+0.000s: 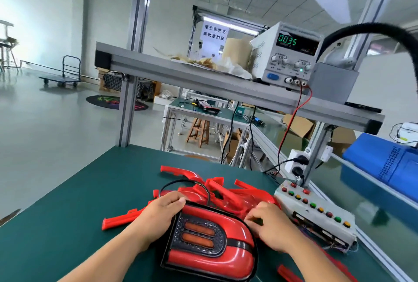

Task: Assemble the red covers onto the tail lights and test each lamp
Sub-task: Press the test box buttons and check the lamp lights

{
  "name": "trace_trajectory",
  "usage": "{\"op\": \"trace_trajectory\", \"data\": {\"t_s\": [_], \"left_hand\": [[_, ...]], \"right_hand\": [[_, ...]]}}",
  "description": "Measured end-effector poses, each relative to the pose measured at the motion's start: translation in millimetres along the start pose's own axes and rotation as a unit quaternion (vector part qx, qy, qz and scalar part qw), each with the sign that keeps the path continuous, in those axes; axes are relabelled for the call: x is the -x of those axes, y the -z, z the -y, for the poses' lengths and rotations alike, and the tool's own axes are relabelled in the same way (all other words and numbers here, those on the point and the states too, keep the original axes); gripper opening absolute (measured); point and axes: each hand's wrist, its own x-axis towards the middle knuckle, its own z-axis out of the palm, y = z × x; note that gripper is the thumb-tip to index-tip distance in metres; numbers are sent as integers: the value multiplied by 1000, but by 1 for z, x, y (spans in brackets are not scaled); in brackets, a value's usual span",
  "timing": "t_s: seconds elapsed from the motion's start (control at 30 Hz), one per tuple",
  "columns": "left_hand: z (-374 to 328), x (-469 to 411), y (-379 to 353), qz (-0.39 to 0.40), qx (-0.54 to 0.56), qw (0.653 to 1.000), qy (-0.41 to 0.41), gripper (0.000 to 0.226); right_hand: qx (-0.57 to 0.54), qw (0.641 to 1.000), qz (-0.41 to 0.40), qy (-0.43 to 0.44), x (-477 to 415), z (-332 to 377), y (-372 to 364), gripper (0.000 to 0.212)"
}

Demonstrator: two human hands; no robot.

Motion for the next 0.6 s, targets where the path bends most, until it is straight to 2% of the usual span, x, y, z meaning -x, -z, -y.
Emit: {"op": "trace_trajectory", "data": {"t_s": [0.13, 0.27, 0.4, 0.5, 0.6], "left_hand": [[-5, 3, 8, 10, -48, 999, 8, 21], [-7, 4, 13, -15, -64, 998, 7, 29], [-8, -7, 20, -81, -73, 994, 2, 30], [-19, -18, 24, -118, -175, 975, -62, 20], [-48, -28, 10, -67, -285, 949, -117, 13]], "right_hand": [[-20, 999, 8, -27, 9, 10, -15, 20], [-32, 998, -13, -62, 12, 13, -18, 5], [-50, 992, -89, -77, 12, 11, -21, 17], [-59, 988, -129, -55, 9, 10, -19, 27], [-46, 992, -112, -33, 6, 10, -19, 30]]}}
